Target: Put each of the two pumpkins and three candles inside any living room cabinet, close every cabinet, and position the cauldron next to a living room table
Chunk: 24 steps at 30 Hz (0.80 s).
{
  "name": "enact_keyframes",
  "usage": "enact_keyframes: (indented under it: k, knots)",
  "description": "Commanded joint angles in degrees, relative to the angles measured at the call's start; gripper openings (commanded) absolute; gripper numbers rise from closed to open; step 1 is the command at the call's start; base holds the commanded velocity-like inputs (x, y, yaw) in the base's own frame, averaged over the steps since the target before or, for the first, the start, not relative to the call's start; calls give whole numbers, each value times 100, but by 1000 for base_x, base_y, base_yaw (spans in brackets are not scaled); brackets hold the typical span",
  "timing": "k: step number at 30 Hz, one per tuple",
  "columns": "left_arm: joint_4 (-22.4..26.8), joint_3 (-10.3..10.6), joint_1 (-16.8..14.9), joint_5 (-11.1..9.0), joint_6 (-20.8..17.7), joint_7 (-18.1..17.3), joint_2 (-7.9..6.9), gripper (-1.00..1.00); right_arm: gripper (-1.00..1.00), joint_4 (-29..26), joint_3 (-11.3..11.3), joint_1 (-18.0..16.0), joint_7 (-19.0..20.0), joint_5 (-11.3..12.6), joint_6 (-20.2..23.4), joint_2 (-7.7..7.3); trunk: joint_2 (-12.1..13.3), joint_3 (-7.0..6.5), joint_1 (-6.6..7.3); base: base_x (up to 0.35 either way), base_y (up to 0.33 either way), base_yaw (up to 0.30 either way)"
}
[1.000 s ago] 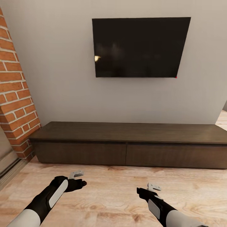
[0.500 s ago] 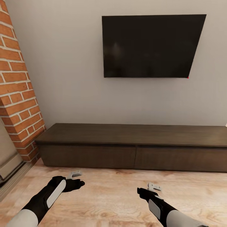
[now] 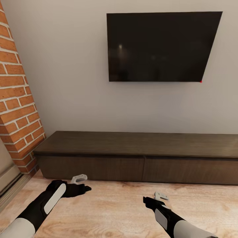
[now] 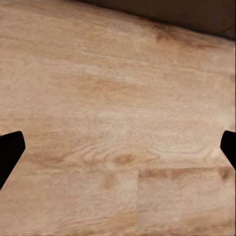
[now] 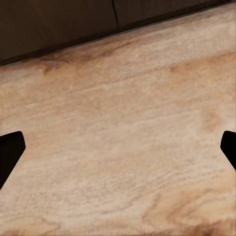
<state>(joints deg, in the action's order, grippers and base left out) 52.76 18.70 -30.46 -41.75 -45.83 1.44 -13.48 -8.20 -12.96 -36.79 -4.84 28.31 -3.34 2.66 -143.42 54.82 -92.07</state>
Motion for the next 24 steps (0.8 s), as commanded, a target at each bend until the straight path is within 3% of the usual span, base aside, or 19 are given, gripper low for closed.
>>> enact_keyframes:
  k: [1, 5, 8, 11, 15, 20, 24]
  knots:
    - [56, -1, -3, -201, -180, -263, -137, 100, 100, -3, -34, -4, -23, 57, -19, 6, -2, 6, 1, 33, 0, 0]
    - [122, -27, -3, -656, -464, -1361, -613, 100, 100, -204, 188, -4, 84, 227, 32, 11, -2, 6, 1, 14, 0, 0]
    - [128, -33, -3, -769, -588, -2046, -883, 100, 100, -454, 444, -4, 310, 555, 133, -2, -2, 6, 1, 3, 0, 0]
    - [106, -62, -3, -858, -931, -2843, -1100, 100, 100, -578, 605, -4, 594, 1058, 427, -25, -2, 6, 1, 0, 0, 0]
    - [71, -125, 0, -1014, -1089, -3994, -1361, 100, 100, -620, 660, -4, 974, 1827, 604, -48, -2, 6, 1, 0, 0, 0]
    - [56, -137, 5, -1056, -1124, -4990, -1677, 100, 100, -628, 670, -4, 1274, 2541, 656, -67, -2, 6, 1, 0, 0, 0]
    - [31, -135, 5, -1045, -1127, -5638, -1757, 100, 100, -669, 672, -4, 1541, 3167, 758, -66, -2, 6, 1, 0, 0, 0]
